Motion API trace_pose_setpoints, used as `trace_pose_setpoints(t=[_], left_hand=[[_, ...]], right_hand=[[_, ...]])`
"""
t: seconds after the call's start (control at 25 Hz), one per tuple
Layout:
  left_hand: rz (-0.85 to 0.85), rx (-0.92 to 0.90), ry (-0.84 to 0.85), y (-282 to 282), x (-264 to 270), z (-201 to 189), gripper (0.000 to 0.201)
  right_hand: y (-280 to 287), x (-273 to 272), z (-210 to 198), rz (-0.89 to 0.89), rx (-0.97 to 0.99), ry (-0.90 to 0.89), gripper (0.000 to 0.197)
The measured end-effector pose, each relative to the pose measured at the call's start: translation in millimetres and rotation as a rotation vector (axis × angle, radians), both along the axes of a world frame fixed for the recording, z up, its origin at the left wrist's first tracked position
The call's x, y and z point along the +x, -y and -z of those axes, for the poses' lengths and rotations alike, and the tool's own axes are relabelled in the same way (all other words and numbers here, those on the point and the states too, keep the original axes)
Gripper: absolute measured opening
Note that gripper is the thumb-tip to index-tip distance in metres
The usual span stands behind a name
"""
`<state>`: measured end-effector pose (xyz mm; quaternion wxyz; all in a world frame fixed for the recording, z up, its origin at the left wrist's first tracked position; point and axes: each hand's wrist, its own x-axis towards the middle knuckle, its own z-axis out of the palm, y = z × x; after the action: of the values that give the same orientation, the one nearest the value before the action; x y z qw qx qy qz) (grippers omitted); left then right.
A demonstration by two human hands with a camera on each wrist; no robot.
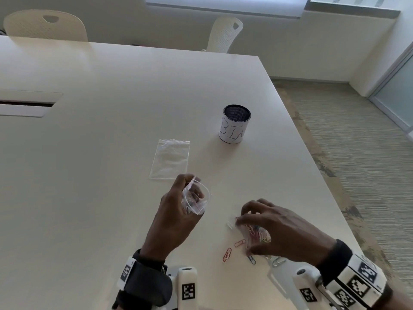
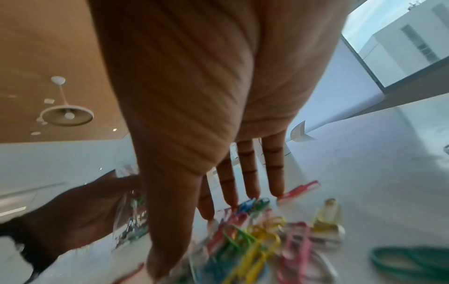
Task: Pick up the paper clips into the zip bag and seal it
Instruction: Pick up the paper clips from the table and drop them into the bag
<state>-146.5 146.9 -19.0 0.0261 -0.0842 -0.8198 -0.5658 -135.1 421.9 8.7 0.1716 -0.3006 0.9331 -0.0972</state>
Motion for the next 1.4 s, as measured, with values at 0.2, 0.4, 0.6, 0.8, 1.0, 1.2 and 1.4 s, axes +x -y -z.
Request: trace_pose_setpoints(t=[0.2, 0.4, 0.6, 0.8, 1.0, 1.2, 1.4], left_hand=[[0.006, 0.016, -0.006, -0.3, -0.7, 0.7, 0.051], [0.003, -0.009, -0.005, -0.5, -0.4, 1.2, 0.052], [-0.003, -0.019, -0.010, -0.7, -1.1, 2.8, 0.053], [0.004, -0.031, -0.003, 0.7, -0.8, 3.1, 0.055], [0.011, -0.033, -0.007, 1.0, -0.8, 1.4, 0.055], [0.018, -0.029, -0.001, 0.4, -0.1, 0.0, 0.054], [0.013, -0.027, 0.006, -0.6, 0.8, -4.6, 0.054]], right_hand=[[-5.3, 9.2, -3.0, 0.050, -0.020, -0.018, 0.044], [-5.0, 17.4, -2.0, 0.062, 0.083, -0.011, 0.051], [11.1, 14.9, 16.4, 0.124, -0.031, -0.090, 0.008], [16.3, 2.5, 13.7, 0.185, -0.115, -0.097, 0.017], [16.5, -10.0, -6.8, 0.344, -0.428, -0.049, 0.013], [52.5, -17.2, -42.5, 0.465, -0.879, 0.045, 0.013], [96.2, -21.5, -44.6, 0.451, -0.973, -0.061, 0.014]])
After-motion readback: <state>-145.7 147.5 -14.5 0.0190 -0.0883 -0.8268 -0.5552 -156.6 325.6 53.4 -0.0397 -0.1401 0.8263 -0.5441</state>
